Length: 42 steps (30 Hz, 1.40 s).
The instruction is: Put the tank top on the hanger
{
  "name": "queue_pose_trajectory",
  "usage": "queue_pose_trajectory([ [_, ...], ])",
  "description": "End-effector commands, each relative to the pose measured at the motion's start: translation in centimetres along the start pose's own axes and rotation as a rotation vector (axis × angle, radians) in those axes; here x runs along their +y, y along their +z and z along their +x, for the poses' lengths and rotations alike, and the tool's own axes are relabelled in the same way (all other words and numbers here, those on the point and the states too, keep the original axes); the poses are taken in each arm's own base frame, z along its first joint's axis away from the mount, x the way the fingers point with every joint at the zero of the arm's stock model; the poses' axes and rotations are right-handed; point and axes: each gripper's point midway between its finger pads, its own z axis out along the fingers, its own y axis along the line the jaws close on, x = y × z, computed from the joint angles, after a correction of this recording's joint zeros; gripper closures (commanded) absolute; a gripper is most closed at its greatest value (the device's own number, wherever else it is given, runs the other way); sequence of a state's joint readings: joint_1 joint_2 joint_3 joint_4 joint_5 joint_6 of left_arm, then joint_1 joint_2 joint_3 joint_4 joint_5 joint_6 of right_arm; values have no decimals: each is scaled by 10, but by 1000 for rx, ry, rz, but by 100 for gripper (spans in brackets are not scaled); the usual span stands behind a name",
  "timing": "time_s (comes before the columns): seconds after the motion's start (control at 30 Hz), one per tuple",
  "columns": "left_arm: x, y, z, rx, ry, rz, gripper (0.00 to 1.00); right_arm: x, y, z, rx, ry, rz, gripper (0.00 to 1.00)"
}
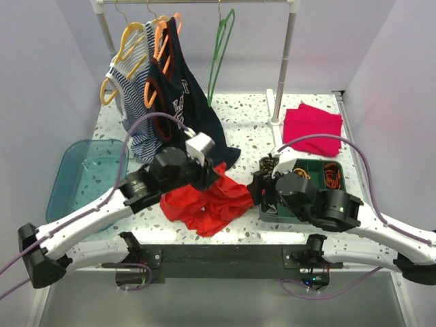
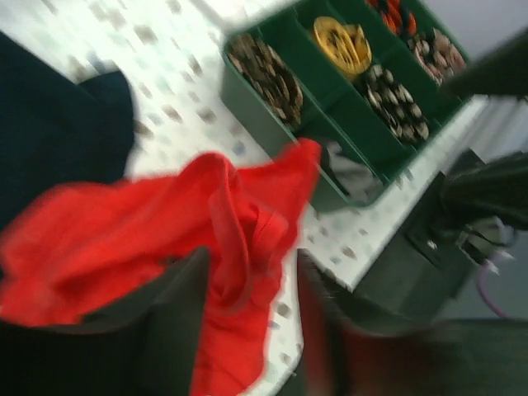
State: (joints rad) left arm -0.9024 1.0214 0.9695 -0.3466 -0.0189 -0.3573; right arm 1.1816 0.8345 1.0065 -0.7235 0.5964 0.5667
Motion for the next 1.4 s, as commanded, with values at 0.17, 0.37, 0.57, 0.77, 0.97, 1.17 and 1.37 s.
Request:
queue_pose_trajectory([
  [0.17, 53, -15, 40, -75, -332, -321, 31, 28, 31, 5, 31, -3, -14, 26],
  [0.37, 132, -64, 93, -90, -592, -727, 43, 48, 91, 33, 170, 5, -37, 37],
  [0.57, 160, -83, 145, -102, -754, -838, 43, 32, 124, 61, 249, 23, 31, 39],
  [0.77, 163, -74, 169, -89, -836, -859, 43, 10, 118, 81, 280, 16, 108, 38],
  [0.97, 169, -62, 184, -69, -849, -882, 44, -13, 116, 100, 291, 10, 191, 37],
  [1.17, 173, -47, 190, -70, -813, -854, 52, -12, 134, 110, 312, 19, 176, 38],
  [1.37, 175, -35, 201, -62, -790, -821, 69, 3, 148, 111, 319, 70, 97, 49],
])
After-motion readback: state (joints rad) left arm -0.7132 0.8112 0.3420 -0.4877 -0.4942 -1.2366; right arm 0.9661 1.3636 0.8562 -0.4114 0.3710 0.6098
